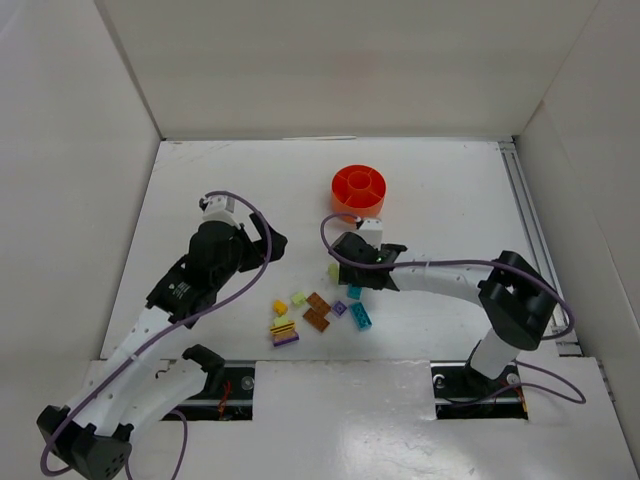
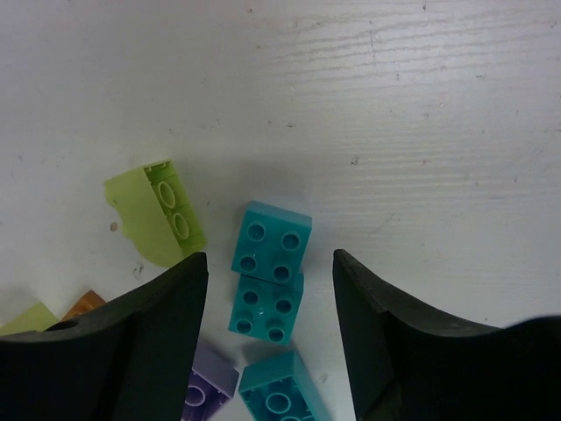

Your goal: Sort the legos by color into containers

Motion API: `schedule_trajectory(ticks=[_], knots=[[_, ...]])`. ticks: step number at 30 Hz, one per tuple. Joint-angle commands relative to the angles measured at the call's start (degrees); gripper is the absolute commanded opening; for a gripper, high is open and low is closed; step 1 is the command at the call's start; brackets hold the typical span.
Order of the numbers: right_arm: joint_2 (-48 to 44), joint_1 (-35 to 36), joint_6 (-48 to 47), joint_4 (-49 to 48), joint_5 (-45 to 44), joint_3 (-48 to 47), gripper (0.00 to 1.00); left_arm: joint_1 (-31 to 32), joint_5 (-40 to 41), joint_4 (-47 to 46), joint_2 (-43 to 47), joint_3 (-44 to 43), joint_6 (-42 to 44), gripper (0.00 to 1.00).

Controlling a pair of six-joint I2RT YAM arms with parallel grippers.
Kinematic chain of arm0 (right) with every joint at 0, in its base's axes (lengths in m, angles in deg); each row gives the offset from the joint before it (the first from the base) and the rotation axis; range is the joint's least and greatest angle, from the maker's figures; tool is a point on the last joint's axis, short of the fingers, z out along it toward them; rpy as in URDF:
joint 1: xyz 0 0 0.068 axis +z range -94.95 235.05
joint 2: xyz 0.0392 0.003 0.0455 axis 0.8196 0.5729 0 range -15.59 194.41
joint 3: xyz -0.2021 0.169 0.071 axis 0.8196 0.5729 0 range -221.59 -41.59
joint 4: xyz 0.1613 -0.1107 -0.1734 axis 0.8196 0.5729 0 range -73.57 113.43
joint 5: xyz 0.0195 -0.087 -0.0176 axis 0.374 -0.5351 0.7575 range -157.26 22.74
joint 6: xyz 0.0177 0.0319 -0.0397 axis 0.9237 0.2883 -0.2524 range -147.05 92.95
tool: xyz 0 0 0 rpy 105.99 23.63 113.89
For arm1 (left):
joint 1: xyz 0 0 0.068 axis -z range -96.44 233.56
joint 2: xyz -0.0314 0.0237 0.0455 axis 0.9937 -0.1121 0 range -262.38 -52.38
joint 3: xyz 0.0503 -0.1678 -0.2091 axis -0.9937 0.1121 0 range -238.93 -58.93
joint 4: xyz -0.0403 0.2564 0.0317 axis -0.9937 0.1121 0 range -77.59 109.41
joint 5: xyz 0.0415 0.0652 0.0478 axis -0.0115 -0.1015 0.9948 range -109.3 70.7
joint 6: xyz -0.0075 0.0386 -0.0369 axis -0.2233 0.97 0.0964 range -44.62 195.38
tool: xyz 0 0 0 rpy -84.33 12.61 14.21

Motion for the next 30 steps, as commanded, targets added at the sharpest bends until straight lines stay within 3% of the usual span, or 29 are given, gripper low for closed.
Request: schedule_trajectory(ticks=[1,10,19,21,24,27,30], knots=[[1.3,0.27,5.09,-0.06,-0.67,-2.39,0.63,0.24,-0.23,0.1,1.77,0.5,-0.86,1.0],[5.95,0.27,7.29,-0.6,-0.05,-2.38,0.6,0.24,-0.22,0.63,2.3,0.5,-0.86,1.0],[5.09,-0.34,6.16,-4.18,-1.19,-0.55,0.29,0.24,-0.22,1.24,2.3,0.5,-1.39,1.0],[2.54,-0.34,0.02,-7.09,-2.15,-0.02,0.26,0.24,-0.22,1.24,2.3,0.5,-1.39,1.0],[-2.71,-0.86,-15.52,-19.81,-3.65,3.4,0.23,0.24,-0.22,0.72,2.3,0.5,-1.39,1.0],[-8.69,-4.81,-32.52,-34.05,1.25,7.17,0.23,0.24,-0.93,-0.51,0.91,0.5,-0.86,1.0],[-12.22,-10.16,-48.27,-47.24,13.98,8.68,0.24,0.24,-1.45,-2.18,-0.41,1.02,-0.86,1.0]])
